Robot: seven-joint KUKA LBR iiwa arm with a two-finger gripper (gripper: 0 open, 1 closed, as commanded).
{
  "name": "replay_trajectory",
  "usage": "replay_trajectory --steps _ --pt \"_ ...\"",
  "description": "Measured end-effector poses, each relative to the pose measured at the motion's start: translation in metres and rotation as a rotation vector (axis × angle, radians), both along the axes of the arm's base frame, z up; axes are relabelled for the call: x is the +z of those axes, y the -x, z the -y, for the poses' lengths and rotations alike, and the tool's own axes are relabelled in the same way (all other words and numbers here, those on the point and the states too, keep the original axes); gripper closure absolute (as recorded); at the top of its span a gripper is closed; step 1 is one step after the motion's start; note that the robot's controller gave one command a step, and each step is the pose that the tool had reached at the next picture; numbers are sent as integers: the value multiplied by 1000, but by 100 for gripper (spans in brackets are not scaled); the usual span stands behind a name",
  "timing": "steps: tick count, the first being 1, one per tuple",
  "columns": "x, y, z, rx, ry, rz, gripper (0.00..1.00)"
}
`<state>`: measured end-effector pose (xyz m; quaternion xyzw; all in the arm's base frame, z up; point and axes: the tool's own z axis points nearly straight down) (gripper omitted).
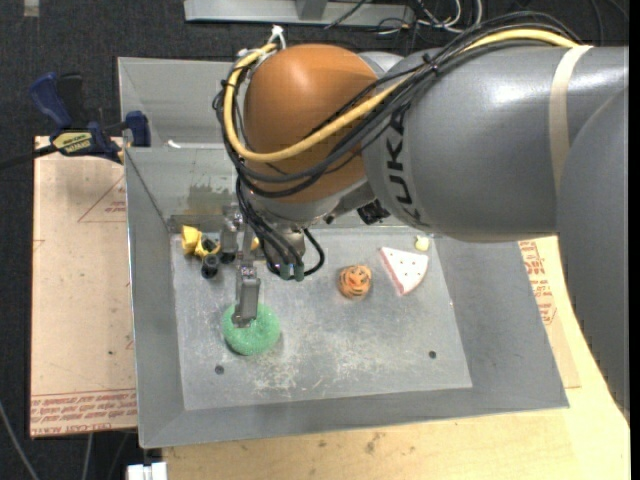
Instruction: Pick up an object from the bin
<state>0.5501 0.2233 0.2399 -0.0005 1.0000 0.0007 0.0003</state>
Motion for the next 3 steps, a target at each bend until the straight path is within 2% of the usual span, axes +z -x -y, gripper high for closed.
replay_trajectory --steps 1,2,3 --pt "-46 29 22 59 -1 5 0" --pt "-101 37 48 174 0 2 0" --pt "-133 12 67 78 0 1 0"
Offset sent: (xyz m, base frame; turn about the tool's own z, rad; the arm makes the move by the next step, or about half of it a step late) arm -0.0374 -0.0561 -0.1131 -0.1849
